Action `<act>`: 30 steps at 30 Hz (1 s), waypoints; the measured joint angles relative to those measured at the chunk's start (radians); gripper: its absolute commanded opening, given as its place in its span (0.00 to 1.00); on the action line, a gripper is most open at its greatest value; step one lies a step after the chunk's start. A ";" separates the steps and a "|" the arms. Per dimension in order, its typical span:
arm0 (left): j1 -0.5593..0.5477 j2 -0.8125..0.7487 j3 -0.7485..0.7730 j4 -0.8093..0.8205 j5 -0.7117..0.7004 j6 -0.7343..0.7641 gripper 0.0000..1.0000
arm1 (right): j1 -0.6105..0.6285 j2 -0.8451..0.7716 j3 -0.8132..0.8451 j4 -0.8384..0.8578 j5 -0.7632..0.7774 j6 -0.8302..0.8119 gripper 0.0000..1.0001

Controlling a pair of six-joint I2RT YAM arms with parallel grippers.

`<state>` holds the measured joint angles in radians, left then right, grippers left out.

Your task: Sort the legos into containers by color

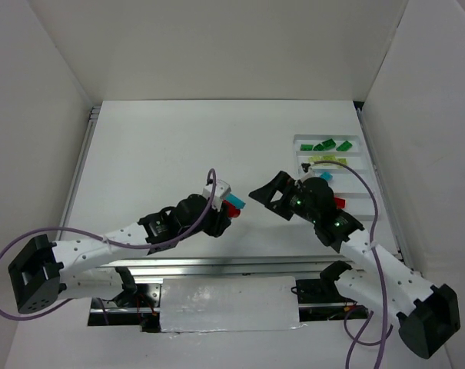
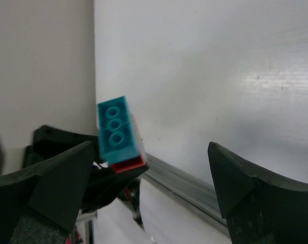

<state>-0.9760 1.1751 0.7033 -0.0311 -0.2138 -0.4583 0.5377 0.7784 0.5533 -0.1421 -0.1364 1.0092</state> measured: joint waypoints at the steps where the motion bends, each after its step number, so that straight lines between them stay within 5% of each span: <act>1: -0.014 -0.011 -0.005 0.023 0.023 0.030 0.00 | 0.002 0.040 0.005 0.002 -0.032 -0.013 1.00; 16: -0.077 0.008 0.049 0.081 0.209 0.224 0.00 | 0.089 0.005 -0.031 0.094 -0.201 -0.038 1.00; 30: -0.080 -0.026 0.039 0.098 0.074 0.197 0.00 | 0.105 -0.018 -0.084 0.012 0.005 -0.041 1.00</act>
<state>-1.0565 1.1492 0.7422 0.0673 -0.1402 -0.2611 0.6422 0.7609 0.4690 -0.1303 -0.1314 0.9684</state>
